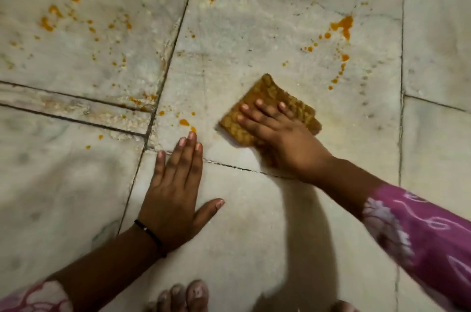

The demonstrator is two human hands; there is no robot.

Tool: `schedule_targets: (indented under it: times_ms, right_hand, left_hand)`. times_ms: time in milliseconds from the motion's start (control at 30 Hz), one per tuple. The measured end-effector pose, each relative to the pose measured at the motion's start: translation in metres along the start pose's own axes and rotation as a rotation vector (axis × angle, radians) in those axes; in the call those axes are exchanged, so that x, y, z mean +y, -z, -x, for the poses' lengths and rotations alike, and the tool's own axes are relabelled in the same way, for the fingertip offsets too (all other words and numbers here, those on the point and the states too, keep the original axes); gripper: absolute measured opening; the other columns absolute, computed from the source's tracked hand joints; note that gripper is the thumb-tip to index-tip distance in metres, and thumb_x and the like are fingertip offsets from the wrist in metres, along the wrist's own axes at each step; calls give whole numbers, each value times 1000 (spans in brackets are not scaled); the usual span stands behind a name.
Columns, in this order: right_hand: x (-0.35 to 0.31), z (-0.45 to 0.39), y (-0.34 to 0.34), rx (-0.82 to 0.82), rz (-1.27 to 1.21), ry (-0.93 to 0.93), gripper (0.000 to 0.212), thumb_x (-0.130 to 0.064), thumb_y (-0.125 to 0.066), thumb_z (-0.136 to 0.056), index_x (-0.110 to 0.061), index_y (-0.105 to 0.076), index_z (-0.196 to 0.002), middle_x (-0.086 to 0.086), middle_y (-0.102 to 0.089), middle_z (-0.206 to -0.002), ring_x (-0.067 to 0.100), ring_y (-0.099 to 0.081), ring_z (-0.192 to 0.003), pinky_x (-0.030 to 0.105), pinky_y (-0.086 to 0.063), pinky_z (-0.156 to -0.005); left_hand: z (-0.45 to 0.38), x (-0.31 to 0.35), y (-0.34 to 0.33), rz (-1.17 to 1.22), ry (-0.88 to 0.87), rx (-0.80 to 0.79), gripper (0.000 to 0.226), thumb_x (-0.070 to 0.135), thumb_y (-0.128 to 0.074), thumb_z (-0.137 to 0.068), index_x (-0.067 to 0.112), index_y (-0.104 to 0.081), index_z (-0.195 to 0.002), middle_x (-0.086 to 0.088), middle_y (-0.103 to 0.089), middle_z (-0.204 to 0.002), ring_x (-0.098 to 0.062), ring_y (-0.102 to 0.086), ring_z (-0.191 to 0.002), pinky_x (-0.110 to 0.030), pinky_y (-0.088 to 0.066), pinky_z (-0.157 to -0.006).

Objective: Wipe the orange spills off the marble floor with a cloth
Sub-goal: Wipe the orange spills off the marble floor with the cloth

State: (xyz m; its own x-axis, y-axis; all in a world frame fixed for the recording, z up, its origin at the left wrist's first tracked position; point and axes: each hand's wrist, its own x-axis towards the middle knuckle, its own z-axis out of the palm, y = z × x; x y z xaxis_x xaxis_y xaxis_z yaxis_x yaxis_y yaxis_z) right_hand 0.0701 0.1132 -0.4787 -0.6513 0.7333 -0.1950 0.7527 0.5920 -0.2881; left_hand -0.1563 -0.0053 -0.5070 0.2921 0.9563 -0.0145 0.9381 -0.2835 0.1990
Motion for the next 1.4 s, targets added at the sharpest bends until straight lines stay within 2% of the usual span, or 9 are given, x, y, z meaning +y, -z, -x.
schedule_targets:
  times_ms: [167,333,500,600,733,867,1033,1167,1400]
  right_hand:
    - [59,54,19,-22,82,-74,61,-25,-41,-88,-21,-26,-147,-2,-25,-152,25,-24,-141,48,-21,-113]
    - [-32,62,-32,117,5,-4,65,-26,-44,-81,-18,-33,-145,2,-35,-151,23,-23,-142,44,-14,-113]
    - [-68,-33,-27,172,26,49,68,-19,-48,-76,-23,-40,-143,-2,-40,-149,23,-31,-140,45,-10,-114]
    - [-33,-69,-8,125,21,-67,75,-11,-59,-77,-27,-34,-146,-5,-30,-154,21,-20,-145,44,-2,-114]
    - [-18,-13,-11,213,41,-191,66,-18,-48,-80,-26,-37,-145,-5,-32,-153,22,-24,-143,44,-10,-114]
    - [-69,53,-37,131,73,-83,66,-28,-42,-80,-26,-34,-145,-6,-31,-152,22,-22,-143,48,-11,-114]
    - [-74,-35,-33,127,120,145,68,-26,-45,-75,-26,-40,-142,-4,-41,-149,23,-31,-140,51,-16,-112]
    - [-39,-85,-10,133,47,-35,69,-17,-52,-75,-26,-42,-142,-2,-40,-149,24,-28,-142,49,-11,-113]
    - [-60,47,-41,219,2,-269,69,-22,-48,-76,-26,-39,-144,-8,-27,-153,22,-23,-144,48,-15,-115]
  left_hand:
    - [1,3,-2,-1,14,-47,91,66,-29,-88,-4,-21,-146,-21,-12,-156,-34,-14,-145,-56,-10,-115]
    - [0,3,-7,-30,16,-9,94,67,-27,-87,-3,-9,-148,-22,-7,-156,-33,-8,-145,-54,-7,-115]
    - [7,-1,-10,-9,91,80,93,66,-25,-89,0,3,-148,-19,5,-157,-32,3,-146,-52,-7,-116]
    - [8,-8,-8,-47,115,80,97,68,-28,-87,-2,2,-148,-19,8,-157,-35,2,-145,-52,-7,-116]
    - [10,-10,-3,-2,137,95,102,69,-36,-84,-2,-1,-148,-21,0,-156,-36,-1,-145,-50,-5,-117]
    - [9,-7,-5,54,155,123,105,70,-39,-82,-1,-1,-148,-19,3,-158,-36,-2,-145,-50,-5,-117]
    - [10,-8,-4,50,172,102,105,73,-37,-81,-1,-3,-148,-19,-1,-157,-33,-1,-146,-46,-2,-118]
    - [9,-9,0,25,161,48,105,72,-37,-82,-1,-3,-148,-20,-5,-156,-33,-3,-146,-46,-3,-118]
    - [6,-8,0,32,132,11,100,69,-39,-83,1,-7,-149,-18,-8,-157,-30,-6,-146,-51,-13,-115]
